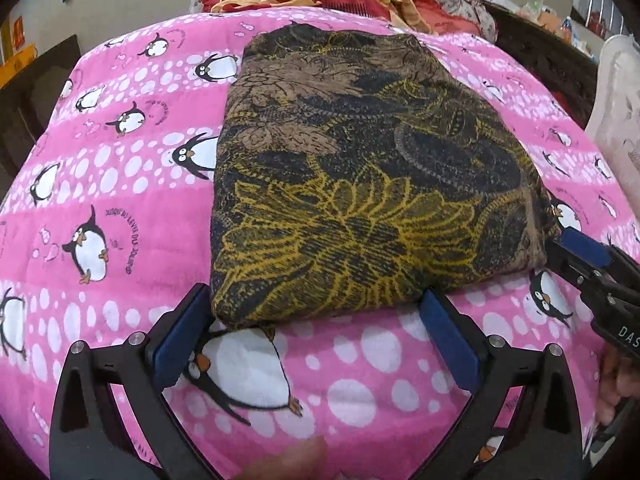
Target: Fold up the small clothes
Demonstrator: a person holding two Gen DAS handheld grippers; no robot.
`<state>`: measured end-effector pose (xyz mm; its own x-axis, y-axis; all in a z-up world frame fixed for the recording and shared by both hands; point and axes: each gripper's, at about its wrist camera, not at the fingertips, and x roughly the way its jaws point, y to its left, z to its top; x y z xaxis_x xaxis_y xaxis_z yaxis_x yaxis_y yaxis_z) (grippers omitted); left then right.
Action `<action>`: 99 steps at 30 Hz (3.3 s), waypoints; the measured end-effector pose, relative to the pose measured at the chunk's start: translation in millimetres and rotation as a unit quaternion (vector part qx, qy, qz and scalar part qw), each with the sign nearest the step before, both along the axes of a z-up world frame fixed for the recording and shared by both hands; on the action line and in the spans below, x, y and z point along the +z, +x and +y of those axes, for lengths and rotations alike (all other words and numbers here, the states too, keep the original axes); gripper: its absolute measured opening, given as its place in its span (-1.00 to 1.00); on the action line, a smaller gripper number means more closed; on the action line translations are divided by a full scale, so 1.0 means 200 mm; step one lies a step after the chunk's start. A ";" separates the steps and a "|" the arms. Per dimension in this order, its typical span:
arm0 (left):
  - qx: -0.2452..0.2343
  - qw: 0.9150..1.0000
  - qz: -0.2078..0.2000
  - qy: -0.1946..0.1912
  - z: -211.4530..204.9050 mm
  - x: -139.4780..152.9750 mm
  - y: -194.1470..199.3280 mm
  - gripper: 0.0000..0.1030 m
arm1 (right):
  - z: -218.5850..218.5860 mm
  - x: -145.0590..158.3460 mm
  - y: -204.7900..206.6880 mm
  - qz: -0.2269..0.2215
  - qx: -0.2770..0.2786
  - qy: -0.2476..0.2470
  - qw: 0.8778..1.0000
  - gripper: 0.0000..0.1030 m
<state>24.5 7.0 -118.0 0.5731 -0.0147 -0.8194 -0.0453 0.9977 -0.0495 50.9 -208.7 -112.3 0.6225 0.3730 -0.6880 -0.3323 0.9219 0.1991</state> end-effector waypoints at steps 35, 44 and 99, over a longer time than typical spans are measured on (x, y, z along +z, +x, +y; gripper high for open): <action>0.036 0.999 -0.010 -0.010 -0.07 0.51 -0.15 0.99 | 0.04 0.56 -0.15 0.021 0.006 -0.073 0.997 0.77; 0.040 0.999 -0.002 -0.016 -0.08 0.52 -0.12 0.99 | 0.04 0.54 -0.08 0.042 -0.006 -0.073 0.996 1.00; 0.030 0.999 0.014 -0.019 -0.12 0.50 -0.08 0.99 | 0.08 0.67 -0.13 0.017 0.024 -0.064 0.998 1.00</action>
